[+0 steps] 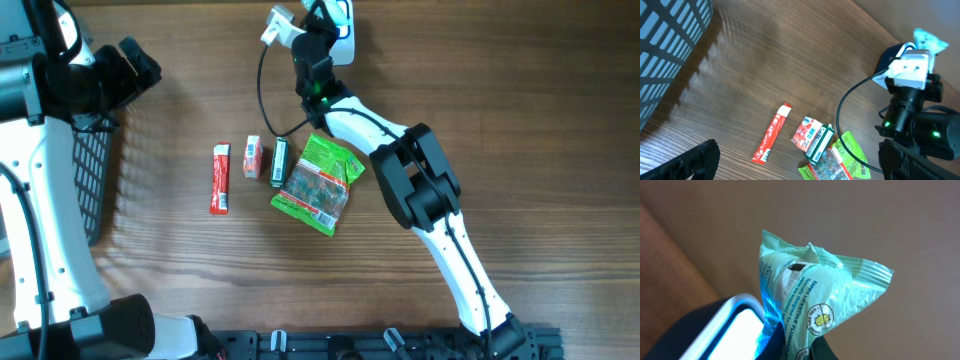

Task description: Scan the item barcode

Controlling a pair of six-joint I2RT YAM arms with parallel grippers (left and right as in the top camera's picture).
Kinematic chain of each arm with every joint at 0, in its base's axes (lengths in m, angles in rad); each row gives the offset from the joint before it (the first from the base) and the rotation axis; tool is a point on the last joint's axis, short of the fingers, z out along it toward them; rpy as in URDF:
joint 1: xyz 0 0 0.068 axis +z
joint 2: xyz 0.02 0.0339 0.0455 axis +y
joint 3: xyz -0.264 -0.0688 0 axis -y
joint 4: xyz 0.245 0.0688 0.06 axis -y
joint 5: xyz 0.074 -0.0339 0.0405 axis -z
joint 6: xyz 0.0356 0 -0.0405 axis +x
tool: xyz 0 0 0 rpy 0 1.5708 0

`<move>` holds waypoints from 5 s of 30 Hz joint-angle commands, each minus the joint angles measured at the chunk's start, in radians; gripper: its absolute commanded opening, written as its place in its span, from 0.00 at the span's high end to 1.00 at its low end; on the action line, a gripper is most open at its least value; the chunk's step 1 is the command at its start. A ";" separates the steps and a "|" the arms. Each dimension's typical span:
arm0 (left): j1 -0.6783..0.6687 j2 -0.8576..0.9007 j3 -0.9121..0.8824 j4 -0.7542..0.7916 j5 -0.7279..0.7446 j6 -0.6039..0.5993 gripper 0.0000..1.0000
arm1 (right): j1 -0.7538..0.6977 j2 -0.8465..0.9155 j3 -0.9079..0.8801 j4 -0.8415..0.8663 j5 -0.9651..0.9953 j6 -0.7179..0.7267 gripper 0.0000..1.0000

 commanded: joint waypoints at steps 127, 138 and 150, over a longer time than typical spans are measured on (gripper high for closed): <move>-0.800 0.204 -0.892 0.885 0.050 -0.380 0.96 | -0.458 -0.707 -0.738 -1.475 -1.214 0.870 0.21; -0.806 0.288 -0.892 0.938 0.050 -0.395 0.96 | -0.432 -0.695 -0.743 -1.460 -1.261 0.803 0.27; -0.806 0.291 -0.892 0.945 0.049 -0.394 0.96 | -0.394 -0.648 -0.991 -1.282 -1.529 0.855 0.38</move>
